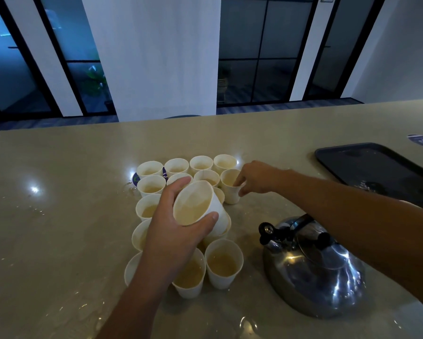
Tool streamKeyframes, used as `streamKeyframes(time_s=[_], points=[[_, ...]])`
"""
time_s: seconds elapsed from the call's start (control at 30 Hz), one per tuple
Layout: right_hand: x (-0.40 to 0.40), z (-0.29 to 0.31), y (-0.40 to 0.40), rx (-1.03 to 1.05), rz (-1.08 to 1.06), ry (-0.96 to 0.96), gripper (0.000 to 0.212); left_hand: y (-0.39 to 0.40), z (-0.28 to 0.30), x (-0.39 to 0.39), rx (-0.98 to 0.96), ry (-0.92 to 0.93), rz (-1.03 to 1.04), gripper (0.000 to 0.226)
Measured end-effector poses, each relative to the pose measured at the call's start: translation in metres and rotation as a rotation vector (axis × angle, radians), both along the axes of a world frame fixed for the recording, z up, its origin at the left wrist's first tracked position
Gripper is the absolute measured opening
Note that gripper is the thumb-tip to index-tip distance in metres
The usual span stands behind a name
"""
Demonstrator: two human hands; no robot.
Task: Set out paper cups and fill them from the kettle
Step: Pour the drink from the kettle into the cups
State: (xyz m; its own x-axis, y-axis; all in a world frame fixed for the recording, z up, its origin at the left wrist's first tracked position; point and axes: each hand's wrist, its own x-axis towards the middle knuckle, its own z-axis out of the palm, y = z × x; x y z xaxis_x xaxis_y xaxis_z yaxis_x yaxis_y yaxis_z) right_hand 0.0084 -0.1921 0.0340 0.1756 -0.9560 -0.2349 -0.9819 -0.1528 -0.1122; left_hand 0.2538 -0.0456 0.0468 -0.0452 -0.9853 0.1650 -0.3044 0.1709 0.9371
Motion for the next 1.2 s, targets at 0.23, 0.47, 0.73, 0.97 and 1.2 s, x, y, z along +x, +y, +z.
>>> streamKeyframes(time_s=[0.23, 0.47, 0.73, 0.97, 1.2], points=[[-0.017, 0.062, 0.046, -0.071, -0.058, -0.220, 0.053, -0.018, 0.022, -0.025, -0.067, -0.151, -0.085, 0.071], [-0.059, 0.071, 0.136, -0.050, -0.207, -0.369, 0.028, -0.086, 0.026, -0.081, -0.085, -0.485, -0.250, 0.066], [-0.071, 0.021, 0.147, -0.143, -0.284, -0.486, 0.027, -0.114, -0.012, -0.116, -0.146, -1.072, -0.475, 0.071], [-0.068, 0.018, 0.150, -0.178, -0.274, -0.486, 0.028, -0.122, -0.025, -0.116, -0.168, -1.223, -0.444, 0.074], [-0.069, 0.015, 0.148, -0.187, -0.271, -0.514, 0.027, -0.137, 0.003, -0.123, -0.157, -1.036, -0.342, 0.049]])
